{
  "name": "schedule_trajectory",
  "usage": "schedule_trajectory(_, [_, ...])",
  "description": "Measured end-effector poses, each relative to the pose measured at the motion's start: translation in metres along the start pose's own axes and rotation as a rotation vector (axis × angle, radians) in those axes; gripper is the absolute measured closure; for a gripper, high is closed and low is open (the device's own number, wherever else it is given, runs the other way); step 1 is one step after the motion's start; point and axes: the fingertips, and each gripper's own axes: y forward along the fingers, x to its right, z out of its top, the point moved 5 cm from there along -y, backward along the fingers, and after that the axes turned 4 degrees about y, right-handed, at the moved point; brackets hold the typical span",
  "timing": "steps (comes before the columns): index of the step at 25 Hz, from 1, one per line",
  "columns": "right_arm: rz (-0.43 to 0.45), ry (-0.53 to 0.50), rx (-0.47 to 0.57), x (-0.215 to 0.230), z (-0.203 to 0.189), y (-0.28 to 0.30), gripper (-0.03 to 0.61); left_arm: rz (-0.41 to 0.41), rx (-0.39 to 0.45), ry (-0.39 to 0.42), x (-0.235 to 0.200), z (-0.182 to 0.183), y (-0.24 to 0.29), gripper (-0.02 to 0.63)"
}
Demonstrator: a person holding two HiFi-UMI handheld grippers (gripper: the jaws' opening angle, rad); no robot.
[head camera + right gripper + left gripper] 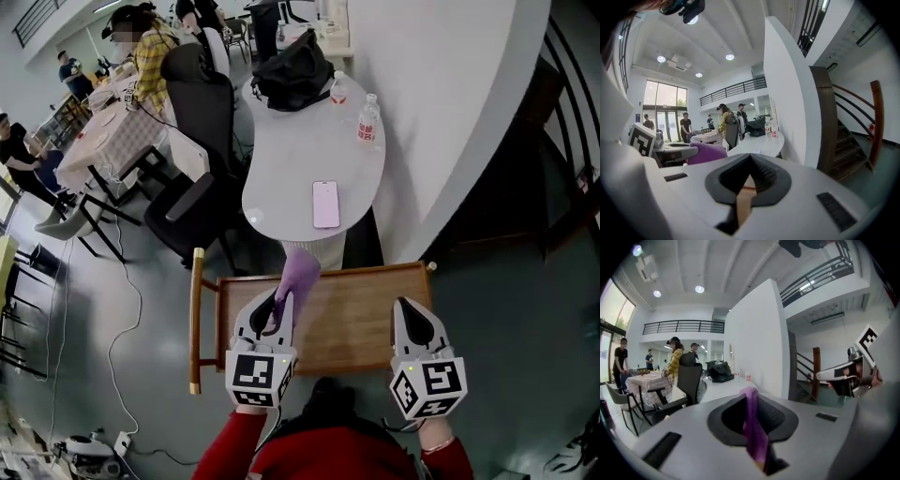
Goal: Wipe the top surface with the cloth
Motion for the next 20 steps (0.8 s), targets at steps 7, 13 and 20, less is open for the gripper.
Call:
schedule_trajectory(7, [-0.032,0.004,0.072,0.006,-0.022,-0.050,0.574,-0.190,0.034,0.043,0.079,-0.004,-0.019,0.561])
schedule_trajectory(13, [-0.046,0.003,0.058,0.011,-0.028,-0.072,0.574,-0.261,0.051,0.034,0.105,-0.002,-0.030,0.561])
schedule_trajectory(20, [-0.033,-0.004,0.035,0.005,-0.033,-0.075,0.574,-0.243,0.063,0.034,0.106,0.004,-0.036,0.561])
